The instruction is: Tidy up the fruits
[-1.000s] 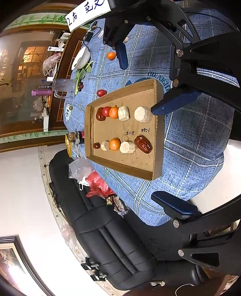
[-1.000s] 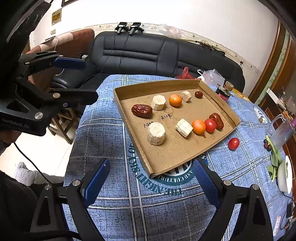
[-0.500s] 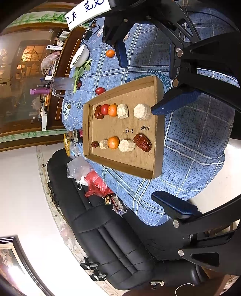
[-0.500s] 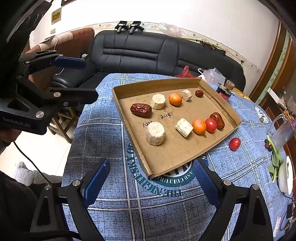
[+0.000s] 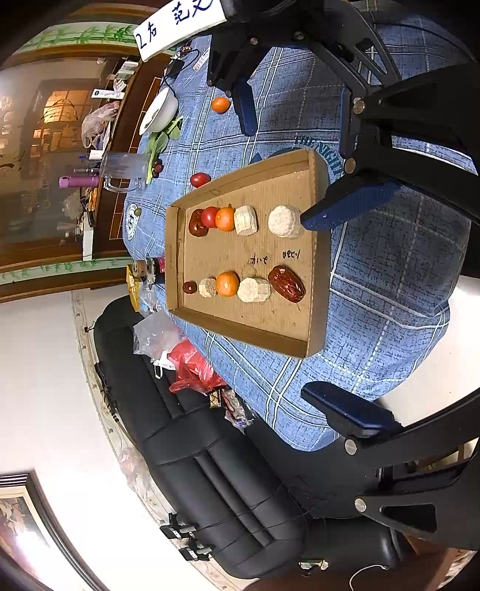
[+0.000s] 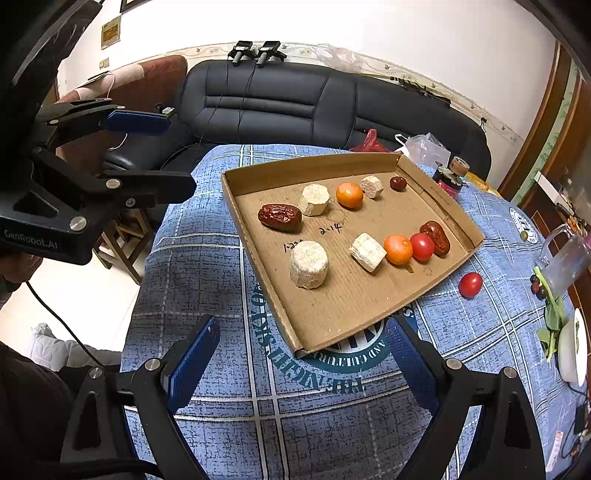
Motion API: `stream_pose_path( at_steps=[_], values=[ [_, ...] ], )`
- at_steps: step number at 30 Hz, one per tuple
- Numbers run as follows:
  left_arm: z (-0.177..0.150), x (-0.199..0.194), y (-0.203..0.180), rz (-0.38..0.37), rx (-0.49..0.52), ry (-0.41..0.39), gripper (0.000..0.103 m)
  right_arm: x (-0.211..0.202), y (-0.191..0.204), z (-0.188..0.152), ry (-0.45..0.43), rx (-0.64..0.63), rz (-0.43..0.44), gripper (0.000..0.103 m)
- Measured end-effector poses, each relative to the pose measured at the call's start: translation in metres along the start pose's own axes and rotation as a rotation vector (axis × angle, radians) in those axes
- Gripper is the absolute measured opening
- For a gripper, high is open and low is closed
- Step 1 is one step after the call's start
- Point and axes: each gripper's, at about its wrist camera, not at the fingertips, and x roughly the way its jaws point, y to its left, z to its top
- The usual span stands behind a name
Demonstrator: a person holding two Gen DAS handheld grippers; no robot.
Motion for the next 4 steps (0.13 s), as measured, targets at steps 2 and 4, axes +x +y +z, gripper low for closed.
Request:
stream_pose_path(
  at_steps=[2,4],
  values=[
    [0.0003,0.0003,-0.0003,-0.007,0.001,0.002,0.084,0.0003,-0.0005,-0.0002,-0.001,0.004,0.0,0.092],
    [0.0011,0.0023,-0.0012,-0.015,0.001,0.014,0.084,0.0011,-0.0019,-0.0014,0.0,0.018,-0.001,0.092]
  ],
)
